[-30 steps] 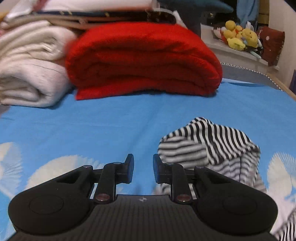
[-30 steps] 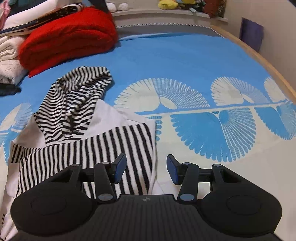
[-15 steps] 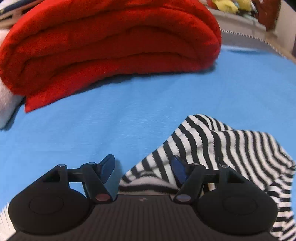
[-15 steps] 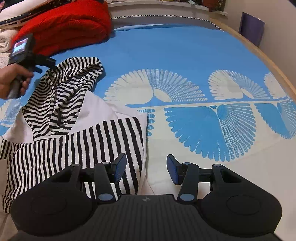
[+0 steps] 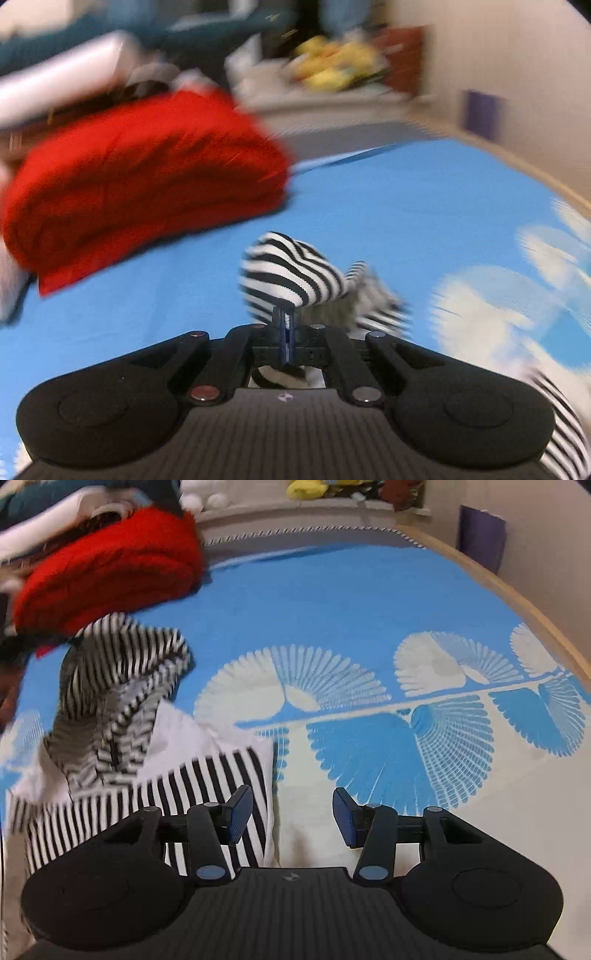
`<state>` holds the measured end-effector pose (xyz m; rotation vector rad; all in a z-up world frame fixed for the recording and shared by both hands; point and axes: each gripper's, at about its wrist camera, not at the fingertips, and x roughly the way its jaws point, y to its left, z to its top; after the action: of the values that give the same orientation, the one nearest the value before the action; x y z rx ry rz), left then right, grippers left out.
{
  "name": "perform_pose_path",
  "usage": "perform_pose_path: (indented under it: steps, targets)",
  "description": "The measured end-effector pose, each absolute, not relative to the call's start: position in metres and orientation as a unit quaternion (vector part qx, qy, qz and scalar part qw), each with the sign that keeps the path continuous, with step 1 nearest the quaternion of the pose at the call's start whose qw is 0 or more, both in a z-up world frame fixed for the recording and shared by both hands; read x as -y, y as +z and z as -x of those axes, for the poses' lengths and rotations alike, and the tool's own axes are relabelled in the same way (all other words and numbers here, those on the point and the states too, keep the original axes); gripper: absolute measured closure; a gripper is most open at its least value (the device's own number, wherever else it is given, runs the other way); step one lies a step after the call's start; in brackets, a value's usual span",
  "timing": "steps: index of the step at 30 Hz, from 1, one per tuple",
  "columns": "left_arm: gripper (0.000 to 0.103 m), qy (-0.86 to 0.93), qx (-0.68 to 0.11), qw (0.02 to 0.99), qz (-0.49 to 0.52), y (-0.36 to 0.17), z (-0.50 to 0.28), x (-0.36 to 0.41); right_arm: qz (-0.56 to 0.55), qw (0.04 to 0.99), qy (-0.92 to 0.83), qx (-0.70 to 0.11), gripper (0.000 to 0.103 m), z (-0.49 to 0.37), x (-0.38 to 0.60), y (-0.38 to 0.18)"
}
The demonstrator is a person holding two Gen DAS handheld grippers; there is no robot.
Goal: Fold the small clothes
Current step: 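Grasp the striped hood with the left tool while the right tool grasps the hem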
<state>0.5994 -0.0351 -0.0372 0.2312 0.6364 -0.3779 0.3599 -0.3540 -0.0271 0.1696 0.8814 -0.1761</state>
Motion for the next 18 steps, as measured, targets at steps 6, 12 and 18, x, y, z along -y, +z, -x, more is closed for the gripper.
perform_pose_path:
  steps: [6,12,18]
  targets:
    - [0.099,-0.340,-0.310,0.880,-0.120,0.004,-0.364,0.018,-0.133,0.913,-0.095,-0.374,0.053,-0.340,0.365,0.002]
    - [0.086,-0.291,-0.379,0.878,0.015,0.007,-0.296,-0.028,-0.183,0.911,-0.081,-0.362,0.053,-0.326,0.360,0.009]
    - [0.073,-0.066,-0.478,0.846,0.228,-0.052,-0.357,-0.064,-0.234,0.878,-0.037,-0.417,0.053,-0.332,0.345,-0.018]
